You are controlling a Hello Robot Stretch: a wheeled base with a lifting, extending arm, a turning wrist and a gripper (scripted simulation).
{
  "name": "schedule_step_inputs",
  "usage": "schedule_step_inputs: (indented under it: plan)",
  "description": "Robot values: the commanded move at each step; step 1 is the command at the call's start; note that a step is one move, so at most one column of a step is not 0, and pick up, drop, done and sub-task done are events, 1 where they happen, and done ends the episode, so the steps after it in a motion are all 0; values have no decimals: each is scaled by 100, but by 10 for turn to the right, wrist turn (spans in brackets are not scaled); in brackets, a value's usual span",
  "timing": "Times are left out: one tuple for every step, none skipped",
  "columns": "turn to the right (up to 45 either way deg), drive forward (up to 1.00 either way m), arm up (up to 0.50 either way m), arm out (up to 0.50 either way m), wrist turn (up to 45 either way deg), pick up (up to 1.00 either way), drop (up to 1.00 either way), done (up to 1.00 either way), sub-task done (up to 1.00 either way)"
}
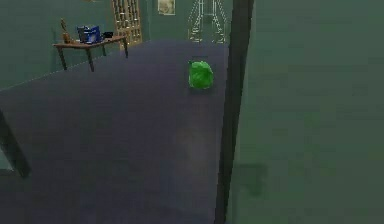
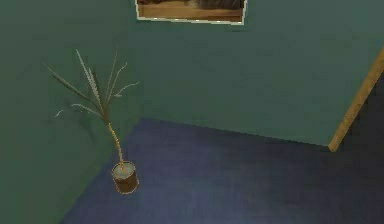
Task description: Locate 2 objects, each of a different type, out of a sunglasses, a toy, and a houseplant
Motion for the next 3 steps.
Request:
schedule_step_inputs:
  plan:
    - [-60,0,0,0,0,0,0,0,0]
    - [0,35,0,0,0,0,0,0,0]
    - [450,0,0,0,0,0,0,0,0]
